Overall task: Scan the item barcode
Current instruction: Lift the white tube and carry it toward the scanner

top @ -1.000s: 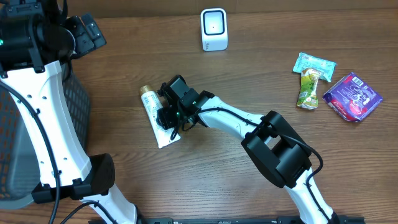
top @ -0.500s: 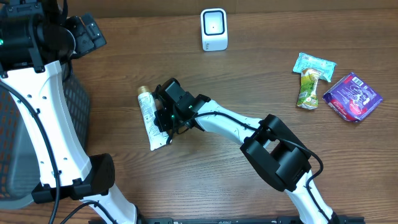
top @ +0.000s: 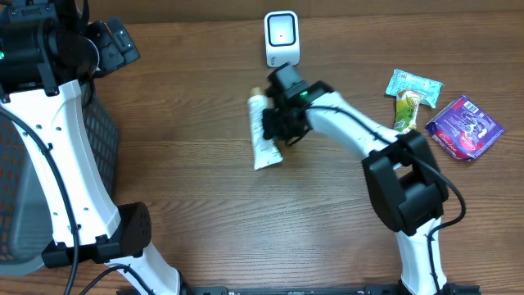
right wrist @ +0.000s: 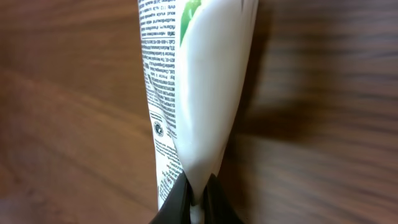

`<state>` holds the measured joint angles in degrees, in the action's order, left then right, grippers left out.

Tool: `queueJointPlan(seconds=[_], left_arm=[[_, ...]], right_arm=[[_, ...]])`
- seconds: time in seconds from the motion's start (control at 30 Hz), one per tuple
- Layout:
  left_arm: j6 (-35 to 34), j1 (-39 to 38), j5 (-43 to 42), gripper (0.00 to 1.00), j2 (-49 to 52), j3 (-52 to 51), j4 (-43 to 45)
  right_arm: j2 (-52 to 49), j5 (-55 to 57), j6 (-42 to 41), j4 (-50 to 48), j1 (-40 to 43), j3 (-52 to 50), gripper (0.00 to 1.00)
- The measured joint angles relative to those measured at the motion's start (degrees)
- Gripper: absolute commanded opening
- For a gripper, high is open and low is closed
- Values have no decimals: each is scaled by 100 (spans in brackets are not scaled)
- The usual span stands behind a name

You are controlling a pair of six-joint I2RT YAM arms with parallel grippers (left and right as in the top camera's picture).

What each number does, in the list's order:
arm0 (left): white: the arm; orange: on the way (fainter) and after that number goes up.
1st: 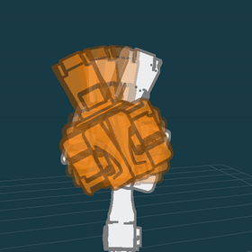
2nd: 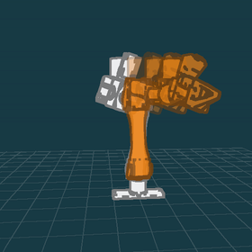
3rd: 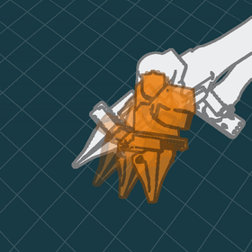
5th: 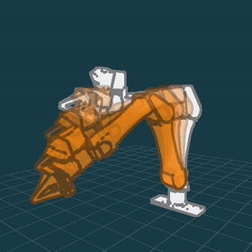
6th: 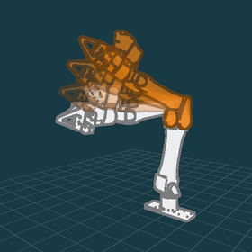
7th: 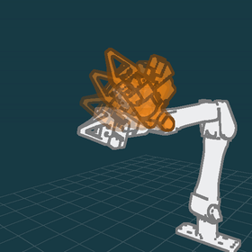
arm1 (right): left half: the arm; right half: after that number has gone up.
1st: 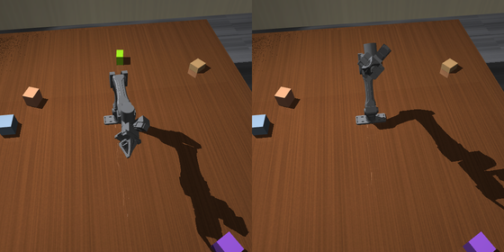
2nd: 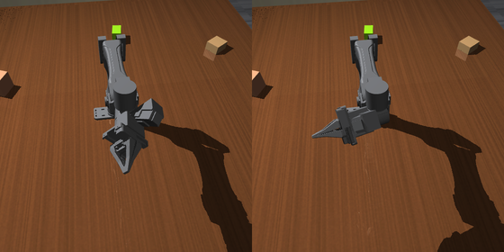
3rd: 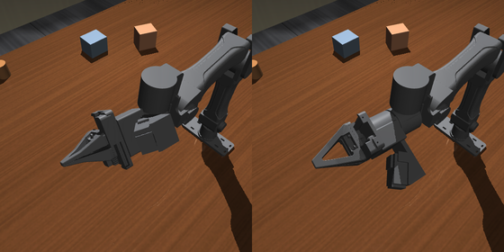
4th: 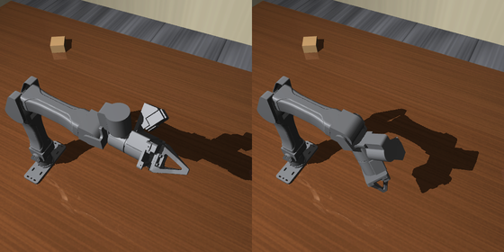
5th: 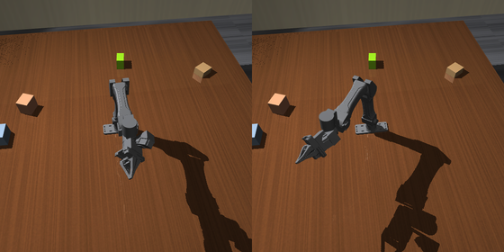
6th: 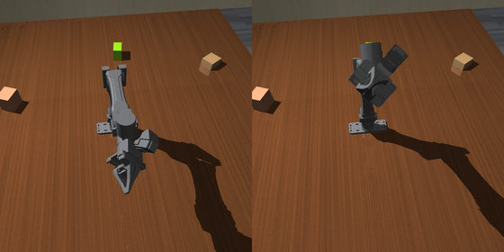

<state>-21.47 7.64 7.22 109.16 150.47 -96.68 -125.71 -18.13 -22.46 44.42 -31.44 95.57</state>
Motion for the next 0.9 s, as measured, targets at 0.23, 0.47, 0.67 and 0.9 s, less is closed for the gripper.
queueJointPlan(seconds=[0.23, 0.47, 0.67, 0.9], left_arm=[[0, 0, 0, 100, 0, 0, -2], [0, 0, 2, 100, 0, 0, -2], [0, 0, 2, 99, 0, 0, -2], [0, 0, 0, 100, 0, 0, -2]], right_arm=[[70, 457, 146, -31, -103, 0, 5], [70, 656, 208, -116, -420, -28, 15], [-103, 651, 168, -337, -704, -33, 34], [-264, 542, -59, -533, -776, -39, 27]])
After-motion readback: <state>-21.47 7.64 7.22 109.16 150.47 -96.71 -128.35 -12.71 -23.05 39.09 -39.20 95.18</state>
